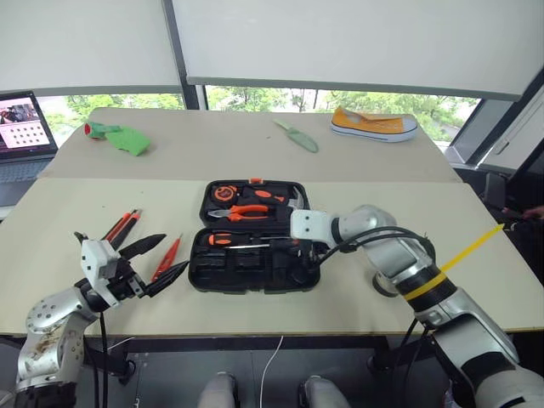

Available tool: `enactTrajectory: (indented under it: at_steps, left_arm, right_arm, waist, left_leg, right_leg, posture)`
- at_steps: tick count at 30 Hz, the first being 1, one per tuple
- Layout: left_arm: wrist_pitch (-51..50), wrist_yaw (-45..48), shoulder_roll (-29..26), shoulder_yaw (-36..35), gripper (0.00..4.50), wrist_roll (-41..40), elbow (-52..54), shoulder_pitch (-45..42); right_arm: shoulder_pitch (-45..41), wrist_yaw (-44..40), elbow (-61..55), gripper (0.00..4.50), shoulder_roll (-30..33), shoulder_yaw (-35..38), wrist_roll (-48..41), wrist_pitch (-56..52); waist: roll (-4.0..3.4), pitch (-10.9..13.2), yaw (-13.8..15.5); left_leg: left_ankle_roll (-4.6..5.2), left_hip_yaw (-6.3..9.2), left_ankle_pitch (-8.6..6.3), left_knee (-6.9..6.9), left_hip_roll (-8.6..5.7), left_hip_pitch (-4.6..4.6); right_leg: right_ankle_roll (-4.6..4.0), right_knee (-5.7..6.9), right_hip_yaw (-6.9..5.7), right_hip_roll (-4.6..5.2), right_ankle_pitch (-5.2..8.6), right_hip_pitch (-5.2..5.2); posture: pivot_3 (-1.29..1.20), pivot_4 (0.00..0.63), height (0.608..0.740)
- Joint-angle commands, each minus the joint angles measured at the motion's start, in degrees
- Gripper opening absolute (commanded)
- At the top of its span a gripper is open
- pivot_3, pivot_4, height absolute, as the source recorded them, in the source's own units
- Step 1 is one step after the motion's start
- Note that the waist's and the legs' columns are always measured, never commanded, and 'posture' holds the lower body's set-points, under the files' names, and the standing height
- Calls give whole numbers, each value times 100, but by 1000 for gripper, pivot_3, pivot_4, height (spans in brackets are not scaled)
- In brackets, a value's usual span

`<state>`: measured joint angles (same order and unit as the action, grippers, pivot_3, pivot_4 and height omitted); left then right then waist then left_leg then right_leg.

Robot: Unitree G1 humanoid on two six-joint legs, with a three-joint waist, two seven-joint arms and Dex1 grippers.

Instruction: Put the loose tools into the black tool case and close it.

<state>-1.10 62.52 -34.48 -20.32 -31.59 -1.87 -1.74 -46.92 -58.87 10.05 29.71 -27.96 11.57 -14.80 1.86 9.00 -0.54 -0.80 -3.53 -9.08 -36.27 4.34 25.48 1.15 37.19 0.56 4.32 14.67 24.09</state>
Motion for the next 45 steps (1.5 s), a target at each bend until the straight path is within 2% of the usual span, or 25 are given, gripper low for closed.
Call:
enactTrajectory:
  at_steps: [1, 2, 4, 5, 9, 17, 23, 28, 32, 36, 40, 43, 45]
  left_arm:
    - [64, 21, -115, -34, 4500, -16, 241, 24]
    - [50, 19, -124, -64, 4500, -30, 257, 70]
    - [58, 25, -136, -114, 4500, -43, 269, 163]
    - [66, 22, -137, -127, 4500, -46, 272, 201]
    - [100, -26, -98, -89, 4500, -22, 244, 210]
    - [74, -53, -110, -44, 4500, -18, 270, 215]
    - [20, -64, -163, -52, 4500, 1, 290, 256]
    - [-5, -150, -148, -39, 4500, 40, 354, 359]
    - [-251, -433, -118, -381, 4500, -229, 395, 536]
    - [-556, -832, -178, -1042, 4500, -443, 168, 919]
    - [-946, -1203, -362, -1648, 4500, -367, -25, 1517]
    - [-1341, -1613, -535, -2247, 4500, -333, -239, 1996]
    - [-1949, -1861, -595, -2463, 4500, -463, -55, 2325]
  right_arm:
    - [-80, -433, -442, 3910, 23, 305, -449, 16]
    - [-153, -552, -614, 4195, -8, 551, -761, -157]
    - [-209, -803, -800, 4195, -46, 936, -1325, -503]
    - [-188, -867, -817, 4024, -80, 1089, -1555, -609]
    - [106, -666, -348, 2934, -263, 1126, -1616, -367]
    - [349, -87, 906, 122, -907, 862, -1226, 366]
    - [344, 128, 1455, 56, -1206, 839, -1158, 254]
    - [311, 23, 1382, 56, -1208, 698, -1062, 211]
    - [440, 108, 732, 56, -1201, 1346, -1710, 9]
    - [1003, -377, -196, 1033, -932, 2071, -2666, 174]
    - [1717, -393, -896, 2436, -613, 2566, -2978, 694]
    - [2548, -954, -1462, 3464, -362, 2991, -3428, 1608]
    - [3017, -841, -1879, 4173, -136, 3257, -3642, 1352]
  waist:
    - [0, 0, -1]
    - [0, 0, -8]
    - [0, 1, -14]
    - [0, 1, -21]
    - [0, 0, -23]
    - [0, 0, -23]
    - [2, -2, -50]
    - [3, -6, -54]
    - [4, -6, -47]
    - [4, -5, -26]
    - [4, -5, -24]
    - [6, -5, -21]
    - [7, -5, -20]
  left_leg:
    - [0, 0, 0, 1, 0, 1]
    - [0, 0, 0, 3, 0, 3]
    - [0, 0, 0, 6, 1, 4]
    - [0, 0, 0, 9, 1, 5]
    - [0, 0, 0, 6, 5, -3]
    - [-4, -1, 3, 3, 4, -2]
    - [-5, -2, 3, 4, 10, -21]
    - [-7, -2, 4, 3, 30, -31]
    - [-8, -2, 4, 4, 46, -30]
    - [-9, -2, 4, 12, 50, -22]
    - [-14, -5, 1, 25, 49, -22]
    - [-14, -5, 1, 29, 51, -25]
    - [-14, -5, 0, 29, 55, -26]
  right_leg:
    - [0, 0, 0, 0, 0, 1]
    - [0, -1, 0, 0, 0, 4]
    - [0, 0, 0, -2, 0, 6]
    - [0, 0, 1, -2, 0, 7]
    - [-5, 1, 0, -5, -3, 2]
    - [-7, 3, 4, -7, -6, 4]
    - [-11, 6, 6, -13, -8, -7]
    - [-29, 7, 11, -38, -20, -8]
    - [-36, 6, 16, -57, -23, -3]
    - [-38, 3, 19, -61, -22, 6]
    - [-37, -10, 19, -60, -21, 7]
    - [-42, -8, 17, -61, -17, 9]
    - [-46, -9, 15, -63, -12, 8]
  posture:
    - [0, 150, 740]
    - [0, 150, 740]
    - [0, 150, 740]
    - [0, 150, 740]
    - [0, 150, 740]
    - [0, 150, 740]
    - [0, 150, 740]
    - [0, 150, 740]
    - [0, 150, 740]
    - [0, 150, 740]
    - [0, 150, 740]
    - [0, 150, 740]
    - [0, 150, 740]
